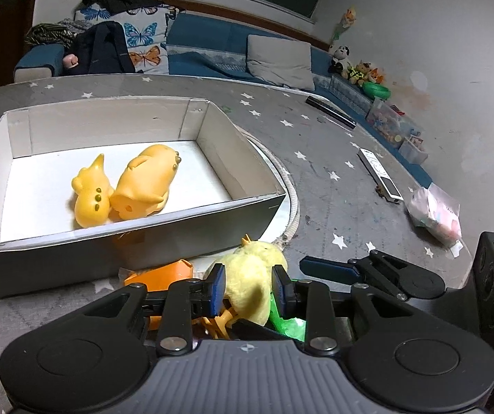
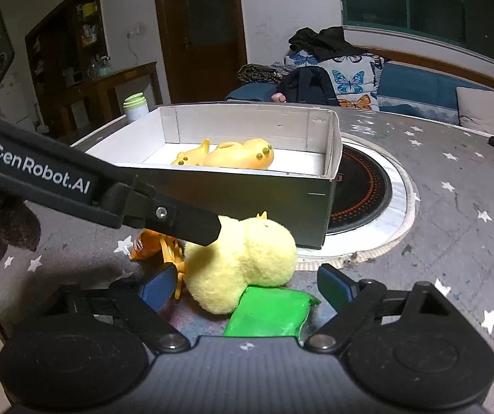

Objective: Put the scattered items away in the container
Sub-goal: 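Grip the plush chick with the left gripper while the right gripper grips it too, lift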

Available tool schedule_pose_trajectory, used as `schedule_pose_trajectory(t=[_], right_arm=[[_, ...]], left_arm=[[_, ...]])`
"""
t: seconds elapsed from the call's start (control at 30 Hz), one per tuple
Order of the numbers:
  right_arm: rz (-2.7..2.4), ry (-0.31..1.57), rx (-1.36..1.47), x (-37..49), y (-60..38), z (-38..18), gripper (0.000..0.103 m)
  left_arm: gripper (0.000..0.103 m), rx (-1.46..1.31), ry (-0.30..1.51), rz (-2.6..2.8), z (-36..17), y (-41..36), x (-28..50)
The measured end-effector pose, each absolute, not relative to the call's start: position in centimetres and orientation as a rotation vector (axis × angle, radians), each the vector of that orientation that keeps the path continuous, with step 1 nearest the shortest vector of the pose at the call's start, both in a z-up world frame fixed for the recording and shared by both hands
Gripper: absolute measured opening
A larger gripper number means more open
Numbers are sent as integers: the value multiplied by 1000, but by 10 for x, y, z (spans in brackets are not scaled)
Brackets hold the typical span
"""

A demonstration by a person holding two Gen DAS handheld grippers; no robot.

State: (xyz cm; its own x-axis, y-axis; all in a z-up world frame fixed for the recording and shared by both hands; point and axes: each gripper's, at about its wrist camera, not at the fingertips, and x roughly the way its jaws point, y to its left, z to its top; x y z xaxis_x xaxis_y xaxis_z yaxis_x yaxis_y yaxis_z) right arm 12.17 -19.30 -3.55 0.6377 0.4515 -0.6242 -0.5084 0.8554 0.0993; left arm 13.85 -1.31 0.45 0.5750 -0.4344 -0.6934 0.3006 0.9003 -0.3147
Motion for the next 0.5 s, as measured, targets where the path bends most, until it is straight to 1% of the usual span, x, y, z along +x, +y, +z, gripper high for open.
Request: schedule_pose_trajectory(t=[0.13, 0.5], right_arm=[[567, 696, -100, 127, -192, -37, 84], [605, 709, -102, 135, -189, -42, 77]], left_arm=[[33, -167, 881, -436, 2, -12, 145], [34, -162, 914, -449, -5, -14, 160]])
